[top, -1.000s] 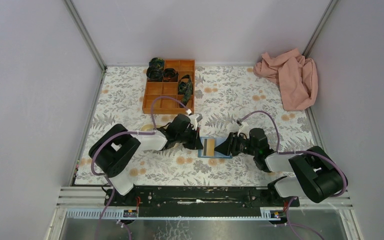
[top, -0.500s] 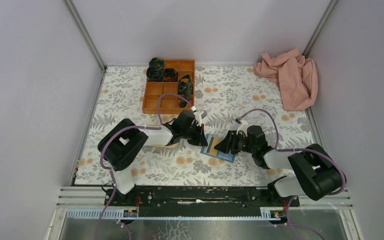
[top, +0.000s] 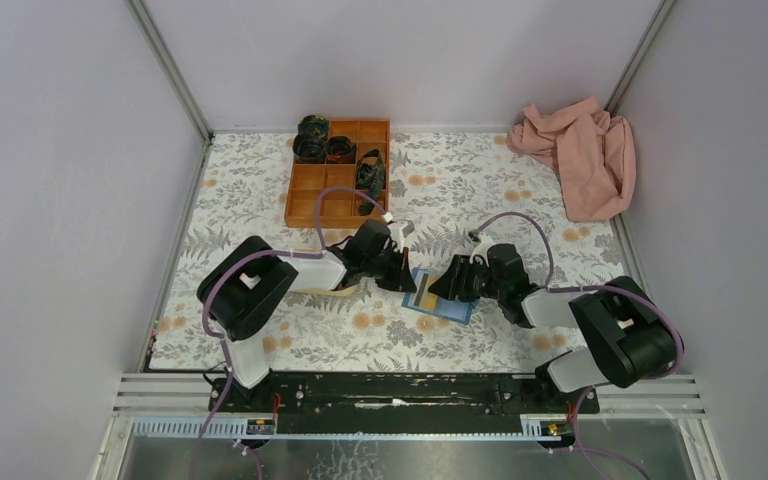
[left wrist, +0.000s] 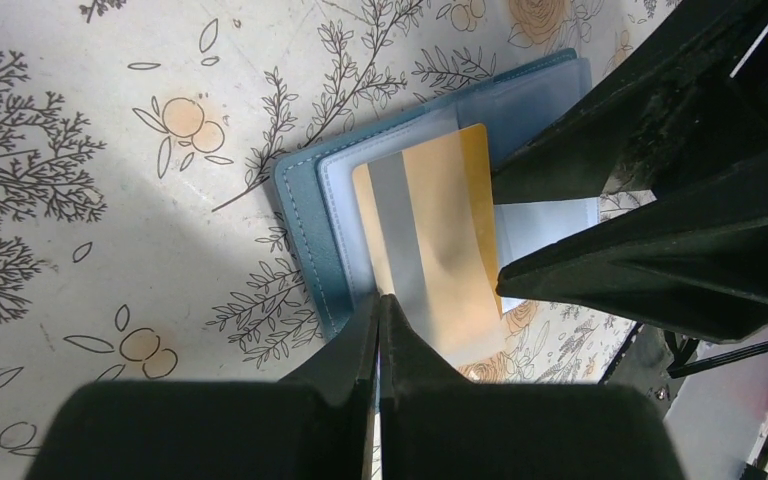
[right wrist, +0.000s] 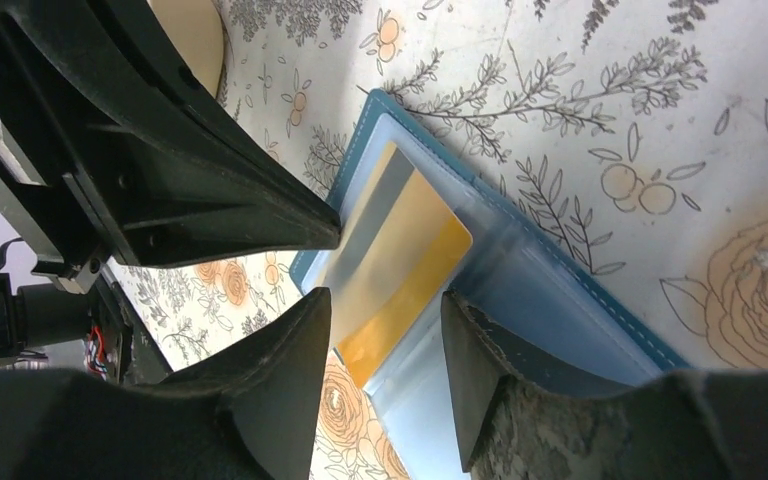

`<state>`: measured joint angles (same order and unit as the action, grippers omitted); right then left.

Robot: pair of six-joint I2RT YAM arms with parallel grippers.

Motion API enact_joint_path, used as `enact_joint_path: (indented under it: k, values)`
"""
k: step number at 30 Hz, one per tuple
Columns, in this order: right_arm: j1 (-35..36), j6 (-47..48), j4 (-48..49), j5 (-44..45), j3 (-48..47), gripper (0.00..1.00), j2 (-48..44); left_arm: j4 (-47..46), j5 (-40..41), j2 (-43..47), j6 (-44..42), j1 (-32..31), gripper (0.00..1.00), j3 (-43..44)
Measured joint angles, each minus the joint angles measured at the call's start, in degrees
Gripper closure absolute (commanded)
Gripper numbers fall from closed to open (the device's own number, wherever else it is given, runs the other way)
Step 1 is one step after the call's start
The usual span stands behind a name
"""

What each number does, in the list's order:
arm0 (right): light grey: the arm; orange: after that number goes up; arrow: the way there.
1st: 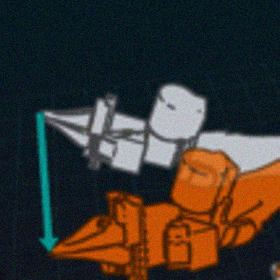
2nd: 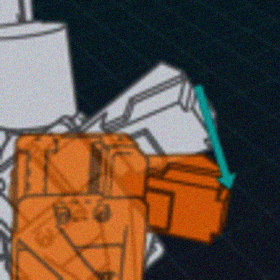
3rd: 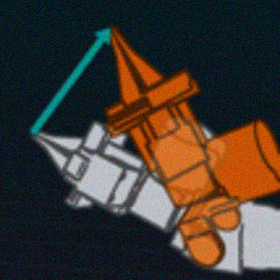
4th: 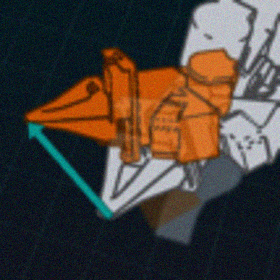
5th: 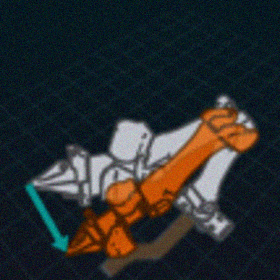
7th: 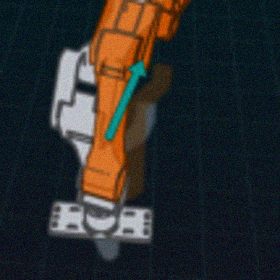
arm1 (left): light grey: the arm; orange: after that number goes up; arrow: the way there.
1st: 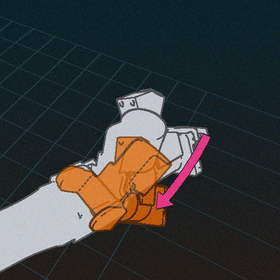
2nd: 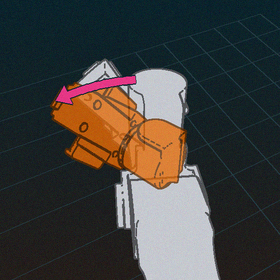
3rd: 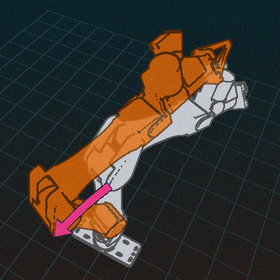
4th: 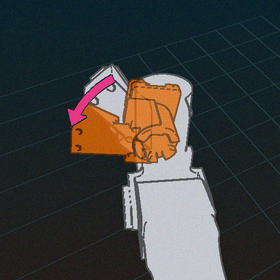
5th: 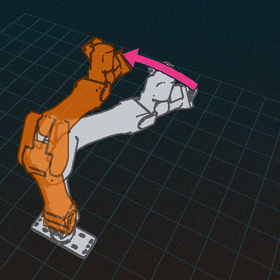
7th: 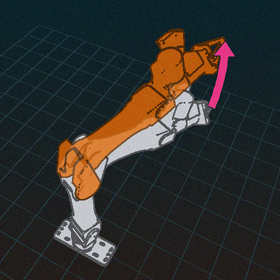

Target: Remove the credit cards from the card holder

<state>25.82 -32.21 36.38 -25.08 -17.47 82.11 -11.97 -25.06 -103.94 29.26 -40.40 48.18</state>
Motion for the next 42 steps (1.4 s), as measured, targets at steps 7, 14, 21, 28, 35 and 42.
enact_joint_path:
  k: [7,14,21,28,35,42]
  values:
    - [0.0,-0.26,2.32,-1.62,-1.27,0.47,3.06,-0.44,-1.01,-0.5,0.46,0.22,1.0,0.13]
    - [0.0,-0.61,4.74,-2.58,-0.44,0.54,3.3,-0.66,-2.43,-1.2,0.87,0.5,1.0,0.59]
    - [0.0,-0.66,7.96,-3.21,4.39,0.63,-3.15,-1.55,-3.52,-1.99,1.33,0.48,1.0,0.87]
    - [0.0,-1.57,12.17,-5.88,4.52,0.63,-0.76,-1.9,-4.09,-2.29,1.7,0.48,1.0,0.96]
    - [0.0,-2.1,12.35,-6.12,4.5,0.78,1.11,-1.95,-4.15,-2.29,1.73,0.48,1.0,0.96]
    - [0.0,-2.16,10.88,-5.92,4.5,0.91,0.42,-1.92,-4.33,-2.29,1.73,0.48,1.0,0.96]
